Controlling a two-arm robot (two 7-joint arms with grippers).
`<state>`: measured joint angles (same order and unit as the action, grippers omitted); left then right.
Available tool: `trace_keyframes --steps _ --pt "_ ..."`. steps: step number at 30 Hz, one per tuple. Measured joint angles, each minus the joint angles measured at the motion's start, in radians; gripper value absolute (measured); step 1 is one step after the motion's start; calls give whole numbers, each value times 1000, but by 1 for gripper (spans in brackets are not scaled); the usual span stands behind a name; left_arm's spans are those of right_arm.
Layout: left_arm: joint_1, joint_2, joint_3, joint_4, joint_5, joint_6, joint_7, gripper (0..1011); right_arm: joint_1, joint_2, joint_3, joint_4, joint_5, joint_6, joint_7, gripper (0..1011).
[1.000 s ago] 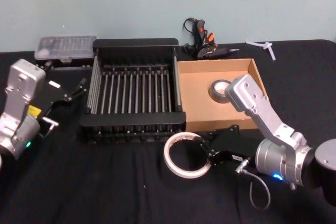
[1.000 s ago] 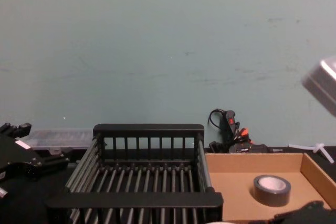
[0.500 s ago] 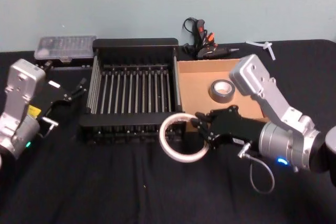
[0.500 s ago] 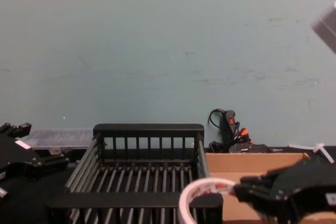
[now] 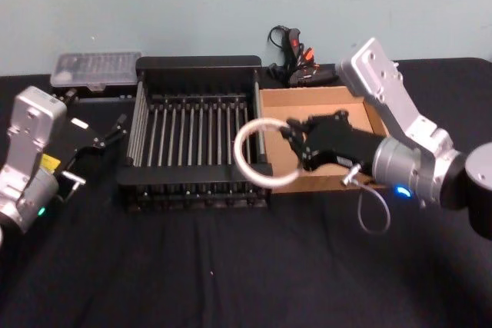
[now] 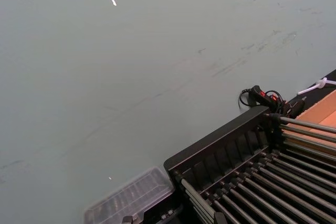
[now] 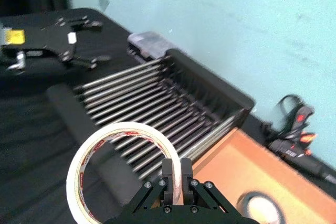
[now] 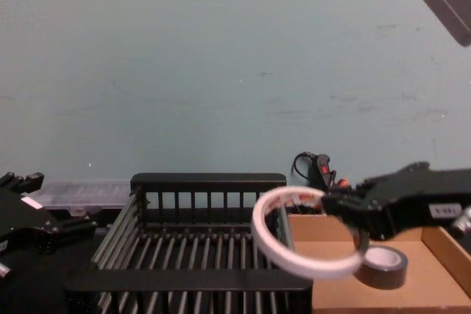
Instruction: Pick up the white tape and place it into the black box , Pick up the silver tape and place it into the brown box.
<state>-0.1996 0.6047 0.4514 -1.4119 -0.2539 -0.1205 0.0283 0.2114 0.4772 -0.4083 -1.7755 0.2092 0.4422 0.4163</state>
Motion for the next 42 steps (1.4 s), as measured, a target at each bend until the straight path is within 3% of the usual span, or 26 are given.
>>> trace_keyframes --steps 12,24,33,42 --pt "0 0 0 0 0 0 0 1001 130 -84 -35 183 -52 -108 -19 98" --pt "0 0 0 0 0 0 0 1001 301 -202 -97 428 -110 -234 7 98" --pt "0 0 0 0 0 0 0 1001 385 -285 -136 616 -136 -282 22 98" --pt "0 0 0 0 0 0 0 1001 421 -341 -149 745 -142 -304 30 98"
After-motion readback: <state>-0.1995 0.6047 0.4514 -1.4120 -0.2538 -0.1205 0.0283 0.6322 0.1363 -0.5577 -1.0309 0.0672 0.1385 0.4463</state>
